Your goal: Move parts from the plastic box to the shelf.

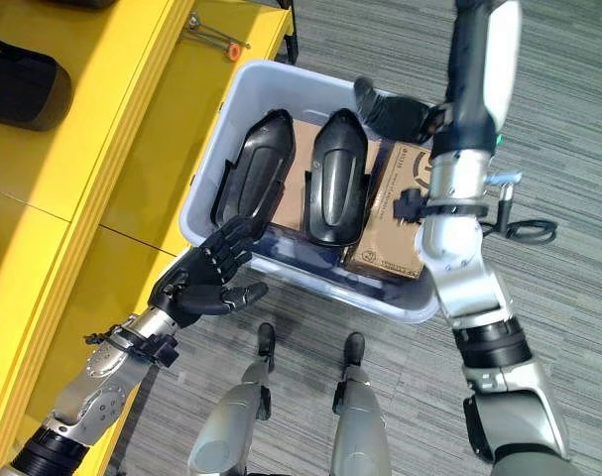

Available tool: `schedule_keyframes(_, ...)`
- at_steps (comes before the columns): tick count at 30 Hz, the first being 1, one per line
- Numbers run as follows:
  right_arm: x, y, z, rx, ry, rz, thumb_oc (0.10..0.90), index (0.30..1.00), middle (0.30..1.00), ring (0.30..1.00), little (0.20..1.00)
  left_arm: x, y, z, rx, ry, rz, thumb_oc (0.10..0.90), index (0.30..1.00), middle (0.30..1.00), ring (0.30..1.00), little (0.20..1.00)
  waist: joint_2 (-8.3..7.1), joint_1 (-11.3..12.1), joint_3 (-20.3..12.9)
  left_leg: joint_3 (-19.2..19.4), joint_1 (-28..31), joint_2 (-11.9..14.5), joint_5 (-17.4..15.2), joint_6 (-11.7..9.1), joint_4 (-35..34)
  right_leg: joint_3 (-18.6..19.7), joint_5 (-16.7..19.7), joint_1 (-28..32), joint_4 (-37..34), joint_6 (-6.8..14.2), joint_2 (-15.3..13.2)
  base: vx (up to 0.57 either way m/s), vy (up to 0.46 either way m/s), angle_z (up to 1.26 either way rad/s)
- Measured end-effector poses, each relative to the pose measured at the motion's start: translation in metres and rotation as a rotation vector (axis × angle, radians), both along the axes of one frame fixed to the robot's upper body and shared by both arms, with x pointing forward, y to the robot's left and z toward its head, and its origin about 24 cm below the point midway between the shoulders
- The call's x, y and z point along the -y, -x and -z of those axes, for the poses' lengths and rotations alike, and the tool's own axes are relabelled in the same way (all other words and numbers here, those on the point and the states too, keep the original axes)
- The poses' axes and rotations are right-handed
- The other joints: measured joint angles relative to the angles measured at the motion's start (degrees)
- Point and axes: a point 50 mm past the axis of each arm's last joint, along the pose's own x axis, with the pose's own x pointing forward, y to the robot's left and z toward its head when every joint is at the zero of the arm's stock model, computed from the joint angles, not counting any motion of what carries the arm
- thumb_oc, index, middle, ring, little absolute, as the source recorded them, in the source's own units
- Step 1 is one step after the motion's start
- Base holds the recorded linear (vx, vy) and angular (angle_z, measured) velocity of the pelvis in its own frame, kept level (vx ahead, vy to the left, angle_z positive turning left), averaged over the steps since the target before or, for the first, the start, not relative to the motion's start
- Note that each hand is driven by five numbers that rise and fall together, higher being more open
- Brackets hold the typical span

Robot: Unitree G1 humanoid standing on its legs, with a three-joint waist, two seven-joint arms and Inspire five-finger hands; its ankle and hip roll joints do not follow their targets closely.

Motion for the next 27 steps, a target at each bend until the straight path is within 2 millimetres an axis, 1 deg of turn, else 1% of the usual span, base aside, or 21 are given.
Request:
schedule_keyframes(1, -0.002, 0.000, 0.019, -0.071, 0.070, 0.020, 0.900, 1.000, 1.000, 1.000, 1.000, 0.001, 0.002, -0.001, 0.001, 0.004, -0.007, 0.900, 1.000, 1.000, 1.000, 1.000, 0.05, -0.15, 0.02, 0.60, -0.01, -0.04, -0.09, 0.06, -0.01, 0.77, 0.10, -0.45, -0.02, 0.15, -0.08, -0.04, 0.036, -0.20)
schedule_keyframes(4, -0.009, -0.003, 0.047, -0.195, 0.183, 0.028, 0.900, 1.000, 1.000, 1.000, 1.000, 0.003, 0.001, -0.002, 0.006, 0.018, -0.005, 0.900, 1.000, 1.000, 1.000, 1.000, 0.22, -1.39, 0.07, 0.66, -0.16, -0.21, -0.22, 0.17, -0.01, 0.97, 0.27, -0.54, -0.29, 0.41, -0.24, -0.04, 0.020, -0.06)
schedule_keyframes(5, -0.010, -0.003, 0.052, -0.216, 0.202, 0.026, 0.900, 1.000, 1.000, 1.000, 1.000, 0.004, 0.001, -0.002, 0.007, 0.024, -0.004, 0.900, 1.000, 1.000, 1.000, 1.000, 0.23, -1.57, 0.08, 0.70, -0.20, -0.21, -0.23, 0.17, -0.01, 0.98, 0.31, -0.58, -0.37, 0.46, -0.25, -0.03, 0.014, -0.02)
schedule_keyframes(8, -0.017, -0.008, 0.077, -0.315, 0.344, 0.023, 0.900, 1.000, 1.000, 1.000, 1.000, 0.012, 0.000, -0.004, 0.015, 0.038, 0.019, 0.900, 1.000, 1.000, 1.000, 1.000, 0.24, -1.80, 0.07, 0.93, -0.52, -0.11, -0.32, 0.12, -0.01, 1.37, 0.35, -1.14, -0.38, 0.48, -0.10, -0.04, -0.001, -0.06)
schedule_keyframes(10, -0.022, -0.009, 0.088, -0.348, 0.423, 0.017, 0.900, 1.000, 1.000, 1.000, 1.000, 0.014, -0.003, -0.007, 0.028, 0.041, 0.021, 0.900, 1.000, 1.000, 1.000, 1.000, 0.24, -1.79, 0.07, 1.03, -1.27, 0.02, -0.26, 0.06, -0.01, 1.44, 0.49, -1.89, -0.40, 0.37, 0.09, -0.06, -0.012, -0.05)
schedule_keyframes(11, -0.025, -0.010, 0.099, -0.385, 0.466, 0.010, 0.900, 1.000, 1.000, 1.000, 1.000, 0.015, -0.004, -0.006, 0.024, 0.038, 0.010, 0.900, 1.000, 1.000, 1.000, 1.000, 0.24, -1.67, 0.07, 1.03, -1.38, 0.08, -0.28, 0.06, -0.01, 1.44, 0.48, -2.02, -0.40, 0.36, 0.16, -0.06, -0.009, -0.01)
schedule_keyframes(12, -0.026, -0.011, 0.103, -0.398, 0.483, 0.011, 0.900, 1.000, 1.000, 1.000, 1.000, 0.015, -0.004, -0.007, 0.025, 0.038, 0.007, 0.900, 1.000, 1.000, 1.000, 1.000, 0.24, -1.68, 0.07, 1.01, -1.43, 0.10, -0.28, 0.05, -0.01, 1.44, 0.48, -2.05, -0.40, 0.36, 0.17, -0.06, -0.003, 0.00)
schedule_keyframes(14, -0.026, -0.012, 0.107, -0.401, 0.524, 0.022, 0.900, 1.000, 1.000, 1.000, 1.000, 0.014, -0.005, -0.007, 0.026, 0.036, 0.005, 0.900, 1.000, 1.000, 1.000, 1.000, 0.24, -1.67, 0.07, 1.00, -1.85, 0.10, -0.28, 0.05, -0.01, 1.39, 0.48, -2.44, -0.44, 0.36, 0.15, -0.03, 0.005, 0.02)
schedule_keyframes(16, -0.026, -0.012, 0.107, -0.396, 0.521, 0.024, 0.900, 1.000, 1.000, 1.000, 1.000, 0.014, -0.006, -0.005, 0.018, 0.032, 0.000, 0.900, 1.000, 1.000, 1.000, 1.000, 0.24, -1.54, 0.07, 0.96, -2.02, 0.05, -0.28, 0.05, -0.01, 1.30, 0.49, -2.55, -0.49, 0.36, 0.10, -0.04, 0.005, 0.02)
schedule_keyframes(20, -0.032, -0.015, 0.096, -0.332, 0.512, 0.019, 0.900, 1.000, 1.000, 1.000, 1.000, 0.012, -0.005, -0.002, 0.006, 0.029, -0.015, 0.900, 1.000, 1.000, 1.000, 1.000, 0.27, -1.36, 0.06, 0.81, -2.13, -0.08, -0.27, 0.06, -0.01, 1.13, 0.48, -2.59, -0.52, 0.38, 0.01, -0.05, 0.019, 0.02)
schedule_keyframes(24, -0.042, -0.026, 0.087, -0.250, 0.612, 0.044, 0.900, 1.000, 1.000, 1.000, 1.000, 0.013, -0.006, -0.002, 0.003, 0.024, -0.009, 0.900, 1.000, 1.000, 1.000, 1.000, 0.33, -0.98, 0.03, 0.75, -3.56, -0.13, 0.01, 0.01, 0.00, 1.23, 0.48, -4.36, 0.09, 0.36, -0.02, -0.04, 0.014, -0.01)
schedule_keyframes(26, -0.042, -0.030, 0.088, -0.253, 0.653, 0.059, 0.900, 1.000, 1.000, 1.000, 1.000, 0.013, -0.006, -0.001, 0.001, 0.023, -0.010, 0.900, 1.000, 1.000, 1.000, 1.000, 0.35, -0.66, 0.01, 0.55, -3.86, -0.12, 0.04, 0.01, 0.00, 0.85, 0.47, -4.47, 0.06, 0.36, -0.08, -0.05, -0.002, 0.06)
schedule_keyframes(27, -0.039, -0.033, 0.091, -0.268, 0.662, 0.072, 0.900, 1.000, 1.000, 1.000, 1.000, 0.012, -0.007, 0.000, -0.003, 0.021, -0.011, 0.900, 1.000, 1.000, 1.000, 1.000, 0.36, 0.07, 0.01, 0.51, -3.85, -0.13, 0.05, 0.00, 0.00, 0.84, 0.47, -4.46, 0.06, 0.36, -0.09, -0.04, -0.012, 0.04)
